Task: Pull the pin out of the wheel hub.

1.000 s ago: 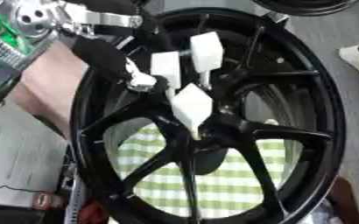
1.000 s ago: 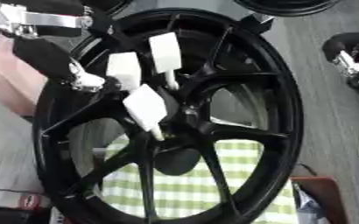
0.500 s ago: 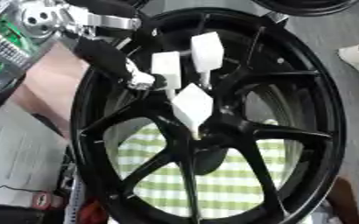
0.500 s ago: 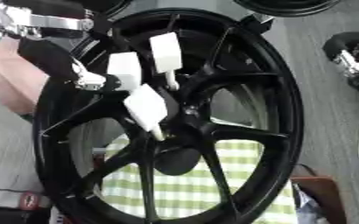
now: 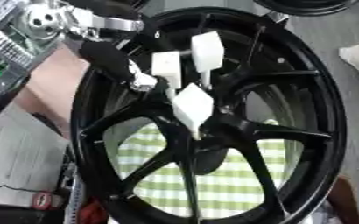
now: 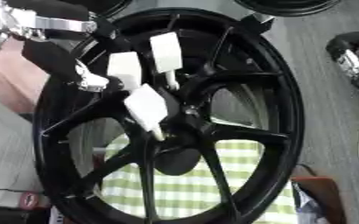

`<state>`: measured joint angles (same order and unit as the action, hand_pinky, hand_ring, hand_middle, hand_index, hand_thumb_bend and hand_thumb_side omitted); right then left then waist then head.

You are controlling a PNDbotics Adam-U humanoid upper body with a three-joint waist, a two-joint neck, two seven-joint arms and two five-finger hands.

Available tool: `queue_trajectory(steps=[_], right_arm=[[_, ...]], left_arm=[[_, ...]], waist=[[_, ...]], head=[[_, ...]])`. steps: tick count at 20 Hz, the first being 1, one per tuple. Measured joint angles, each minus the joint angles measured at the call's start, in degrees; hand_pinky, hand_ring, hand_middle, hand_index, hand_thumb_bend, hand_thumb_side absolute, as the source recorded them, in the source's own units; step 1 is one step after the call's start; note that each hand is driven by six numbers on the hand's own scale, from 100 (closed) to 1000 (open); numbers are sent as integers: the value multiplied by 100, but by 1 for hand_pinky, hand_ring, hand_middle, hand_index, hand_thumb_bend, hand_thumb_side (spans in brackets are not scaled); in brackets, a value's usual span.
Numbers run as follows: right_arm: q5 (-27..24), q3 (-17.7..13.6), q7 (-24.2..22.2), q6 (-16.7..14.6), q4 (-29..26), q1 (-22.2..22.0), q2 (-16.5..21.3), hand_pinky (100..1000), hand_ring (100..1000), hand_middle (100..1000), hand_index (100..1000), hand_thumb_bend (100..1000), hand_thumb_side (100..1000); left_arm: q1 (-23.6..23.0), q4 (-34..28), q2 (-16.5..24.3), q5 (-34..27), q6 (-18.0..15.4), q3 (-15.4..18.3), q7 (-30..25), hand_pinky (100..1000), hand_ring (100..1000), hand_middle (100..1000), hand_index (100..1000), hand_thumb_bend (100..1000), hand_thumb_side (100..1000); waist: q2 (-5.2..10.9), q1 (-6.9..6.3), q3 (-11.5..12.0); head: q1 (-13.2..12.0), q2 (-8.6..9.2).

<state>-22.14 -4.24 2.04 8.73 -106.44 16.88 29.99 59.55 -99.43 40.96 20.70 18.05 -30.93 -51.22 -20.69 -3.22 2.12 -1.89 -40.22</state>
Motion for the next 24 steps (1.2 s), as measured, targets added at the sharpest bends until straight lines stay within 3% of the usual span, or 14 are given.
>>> queue_trajectory(steps=[24], right_arm=[[-22, -15, 45, -9, 0, 0, -48, 910, 810, 602, 659, 316, 297]], left_arm=[[-3, 13, -115, -29, 36, 13, 18, 888, 691, 606, 757, 208, 553]], waist=[[-15, 0, -33]], head=[[-27, 5]])
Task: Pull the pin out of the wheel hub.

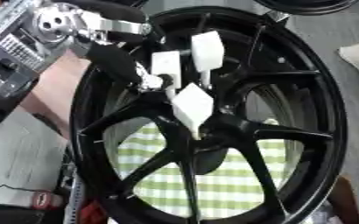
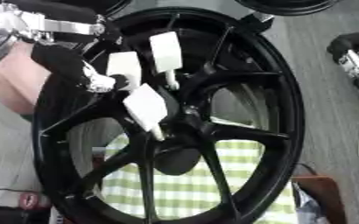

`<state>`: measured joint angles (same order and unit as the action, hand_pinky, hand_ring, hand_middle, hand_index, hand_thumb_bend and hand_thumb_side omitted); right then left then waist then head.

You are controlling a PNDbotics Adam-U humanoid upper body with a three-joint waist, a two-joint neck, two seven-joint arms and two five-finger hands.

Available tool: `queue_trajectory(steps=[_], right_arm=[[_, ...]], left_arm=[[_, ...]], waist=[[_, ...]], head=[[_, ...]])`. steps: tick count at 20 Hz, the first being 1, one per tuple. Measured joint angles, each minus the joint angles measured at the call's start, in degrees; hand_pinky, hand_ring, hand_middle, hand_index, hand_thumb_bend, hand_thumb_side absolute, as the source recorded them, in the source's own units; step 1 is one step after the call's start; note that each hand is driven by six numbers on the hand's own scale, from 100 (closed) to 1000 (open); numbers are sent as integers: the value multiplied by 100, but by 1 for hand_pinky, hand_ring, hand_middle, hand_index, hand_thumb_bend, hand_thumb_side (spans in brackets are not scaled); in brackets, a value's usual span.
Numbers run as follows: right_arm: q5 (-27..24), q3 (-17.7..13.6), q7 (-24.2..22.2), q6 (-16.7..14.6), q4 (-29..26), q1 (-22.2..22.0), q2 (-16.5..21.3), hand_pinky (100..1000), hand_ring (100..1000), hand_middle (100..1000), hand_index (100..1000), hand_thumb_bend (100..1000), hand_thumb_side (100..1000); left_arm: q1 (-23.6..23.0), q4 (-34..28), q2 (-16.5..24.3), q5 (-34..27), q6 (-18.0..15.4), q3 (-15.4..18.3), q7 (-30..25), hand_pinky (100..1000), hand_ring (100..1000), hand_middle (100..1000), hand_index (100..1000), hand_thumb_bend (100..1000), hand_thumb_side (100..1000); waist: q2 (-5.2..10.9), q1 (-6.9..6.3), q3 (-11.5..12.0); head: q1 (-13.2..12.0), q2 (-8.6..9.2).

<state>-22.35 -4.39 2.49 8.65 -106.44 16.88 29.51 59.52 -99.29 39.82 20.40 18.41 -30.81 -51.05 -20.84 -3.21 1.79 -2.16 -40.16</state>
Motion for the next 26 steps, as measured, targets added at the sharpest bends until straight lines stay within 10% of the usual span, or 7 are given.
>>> queue_trajectory(steps=[26], right_arm=[[-8, -26, 78, 4, -1, 24, -49, 911, 808, 601, 658, 292, 335]], left_arm=[[-50, -635, -37, -194, 123, 459, 742, 793, 527, 385, 422, 100, 122]], waist=[[32, -49, -1]], head=[[22, 17]])
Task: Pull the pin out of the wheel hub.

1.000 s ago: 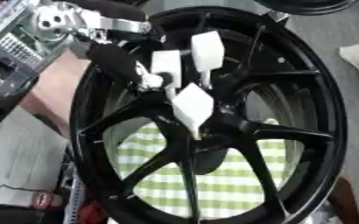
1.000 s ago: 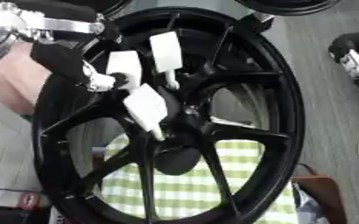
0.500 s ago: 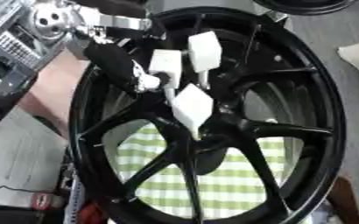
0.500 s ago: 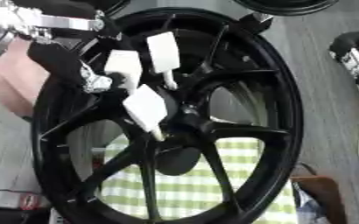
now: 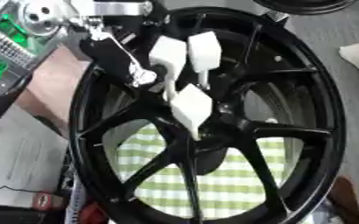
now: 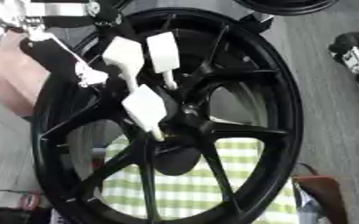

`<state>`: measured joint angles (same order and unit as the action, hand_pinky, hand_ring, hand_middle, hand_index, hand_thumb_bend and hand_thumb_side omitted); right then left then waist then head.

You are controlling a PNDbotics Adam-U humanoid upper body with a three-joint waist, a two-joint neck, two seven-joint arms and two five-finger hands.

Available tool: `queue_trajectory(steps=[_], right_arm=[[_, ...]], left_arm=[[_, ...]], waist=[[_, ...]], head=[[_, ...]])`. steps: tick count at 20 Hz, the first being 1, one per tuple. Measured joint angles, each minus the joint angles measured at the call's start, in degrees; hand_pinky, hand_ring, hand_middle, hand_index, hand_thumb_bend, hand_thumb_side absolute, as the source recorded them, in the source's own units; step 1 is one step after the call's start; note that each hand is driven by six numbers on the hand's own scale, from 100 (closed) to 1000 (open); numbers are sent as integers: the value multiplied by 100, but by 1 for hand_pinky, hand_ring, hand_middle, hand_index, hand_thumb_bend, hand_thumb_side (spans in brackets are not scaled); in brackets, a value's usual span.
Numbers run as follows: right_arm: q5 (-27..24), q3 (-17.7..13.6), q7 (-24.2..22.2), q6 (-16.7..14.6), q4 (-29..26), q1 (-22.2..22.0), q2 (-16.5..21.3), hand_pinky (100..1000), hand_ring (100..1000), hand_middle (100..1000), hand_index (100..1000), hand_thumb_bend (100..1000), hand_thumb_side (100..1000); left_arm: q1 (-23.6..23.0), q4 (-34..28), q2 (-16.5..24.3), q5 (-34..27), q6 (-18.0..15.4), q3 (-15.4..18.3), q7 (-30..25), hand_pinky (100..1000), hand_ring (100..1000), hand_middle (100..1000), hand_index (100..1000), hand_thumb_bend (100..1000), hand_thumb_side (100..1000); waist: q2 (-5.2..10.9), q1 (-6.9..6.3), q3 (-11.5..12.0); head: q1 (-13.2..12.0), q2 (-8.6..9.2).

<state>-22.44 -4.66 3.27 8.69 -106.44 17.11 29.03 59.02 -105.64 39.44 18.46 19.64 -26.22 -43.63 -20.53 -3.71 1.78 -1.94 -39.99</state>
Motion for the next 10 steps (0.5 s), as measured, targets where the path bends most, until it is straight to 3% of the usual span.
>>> queue_trajectory(steps=[10], right_arm=[[0, -40, 82, -11, -1, -21, 1, 910, 808, 600, 658, 292, 334]], left_arm=[[-33, -394, 335, -653, 155, 746, 137, 794, 513, 367, 409, 100, 136]], waist=[[67, 19, 110]], head=[[67, 5]])
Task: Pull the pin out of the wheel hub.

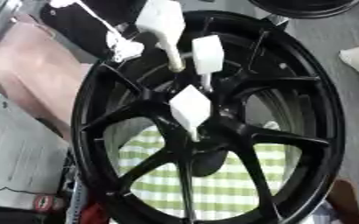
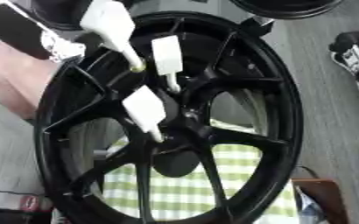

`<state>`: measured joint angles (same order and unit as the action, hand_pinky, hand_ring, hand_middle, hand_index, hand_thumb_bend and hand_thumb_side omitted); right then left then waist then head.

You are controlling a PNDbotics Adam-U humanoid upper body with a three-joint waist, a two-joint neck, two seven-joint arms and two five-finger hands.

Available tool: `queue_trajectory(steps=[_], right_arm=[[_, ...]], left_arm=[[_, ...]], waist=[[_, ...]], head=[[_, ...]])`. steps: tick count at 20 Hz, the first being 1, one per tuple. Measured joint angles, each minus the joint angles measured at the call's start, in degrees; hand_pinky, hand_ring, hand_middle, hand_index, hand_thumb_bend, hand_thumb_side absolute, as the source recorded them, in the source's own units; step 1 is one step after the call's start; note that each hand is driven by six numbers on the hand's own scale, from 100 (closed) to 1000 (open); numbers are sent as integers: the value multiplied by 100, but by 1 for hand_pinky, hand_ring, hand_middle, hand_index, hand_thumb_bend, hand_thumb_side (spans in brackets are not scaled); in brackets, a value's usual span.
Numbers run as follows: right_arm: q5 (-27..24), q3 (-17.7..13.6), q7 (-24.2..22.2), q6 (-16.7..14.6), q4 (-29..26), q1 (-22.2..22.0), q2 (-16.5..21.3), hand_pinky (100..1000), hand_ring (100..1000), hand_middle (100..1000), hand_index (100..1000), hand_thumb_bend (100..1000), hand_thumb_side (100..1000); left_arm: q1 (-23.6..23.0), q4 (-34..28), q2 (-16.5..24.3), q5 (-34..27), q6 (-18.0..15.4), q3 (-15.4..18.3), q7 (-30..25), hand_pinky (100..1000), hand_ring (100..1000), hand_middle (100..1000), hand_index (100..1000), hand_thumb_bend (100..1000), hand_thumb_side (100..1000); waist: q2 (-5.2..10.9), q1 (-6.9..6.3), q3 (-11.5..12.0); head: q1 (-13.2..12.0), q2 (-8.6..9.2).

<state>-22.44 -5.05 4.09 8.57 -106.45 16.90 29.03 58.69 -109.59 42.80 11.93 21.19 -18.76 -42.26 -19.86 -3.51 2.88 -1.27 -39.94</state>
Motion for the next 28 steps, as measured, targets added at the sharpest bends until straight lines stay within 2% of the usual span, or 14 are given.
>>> queue_trajectory(steps=[3, 6, 7, 8, 9, 14, 17, 20, 23, 28], right_arm=[[0, -29, 25, -22, -2, -33, 6, 909, 807, 600, 658, 291, 334], [0, -65, 63, -43, -4, -36, 29, 909, 807, 600, 658, 290, 333], [0, -73, 77, -50, -5, -37, 42, 909, 807, 600, 658, 290, 333], [0, -89, 91, -58, -6, -38, 52, 909, 807, 600, 658, 294, 338], [1, -100, 106, -62, -10, -43, 53, 909, 807, 600, 658, 289, 333], [3, -186, 201, -112, -39, -84, 54, 908, 806, 599, 658, 289, 330], [4, -239, 267, -140, -51, -84, 54, 908, 805, 599, 657, 287, 329], [4, -265, 306, -159, -86, -80, 54, 908, 806, 599, 657, 286, 329], [4, -272, 321, -173, -97, -74, 53, 907, 806, 599, 657, 285, 330], [4, -271, 322, -174, -107, -25, 45, 908, 806, 599, 657, 286, 331]], left_arm=[[-203, -41, 383, -185, 42, 368, 146, 794, 512, 367, 411, 100, 139], [-653, -1, 942, -345, 77, 854, 508, 797, 508, 365, 415, 100, 147], [-840, 39, 1137, -418, 85, 1046, 677, 798, 506, 364, 415, 100, 148], [-1029, 89, 1325, -507, 89, 1248, 858, 800, 503, 362, 416, 100, 217], [-1221, 155, 1498, -603, 93, 1467, 1055, 800, 499, 360, 417, 100, 156], [-2363, 675, 2128, -1209, 89, 2643, 2164, 808, 493, 357, 421, 100, 171], [-3111, 1092, 2240, -1439, 87, 3149, 2713, 810, 491, 357, 424, 100, 177], [-3609, 1387, 2227, -1591, 58, 3426, 3052, 810, 491, 358, 427, 100, 177], [-3929, 1546, 2149, -1597, 54, 3563, 3272, 810, 492, 358, 427, 100, 176], [-4311, 1581, 1808, -1561, 19, 3587, 3431, 812, 490, 360, 433, 100, 178]], waist=[[10, 10, 53], [10, 25, 101], [10, 40, 113], [10, 62, 131], [10, 87, 155], [10, 184, 313], [10, 268, 393], [10, 358, 429], [4, 417, 446], [-50, 495, 459]], head=[[59, -16], [122, -21], [143, -21], [158, -21], [181, -21], [311, -21], [395, -19], [452, 5], [491, 54], [490, 131]])
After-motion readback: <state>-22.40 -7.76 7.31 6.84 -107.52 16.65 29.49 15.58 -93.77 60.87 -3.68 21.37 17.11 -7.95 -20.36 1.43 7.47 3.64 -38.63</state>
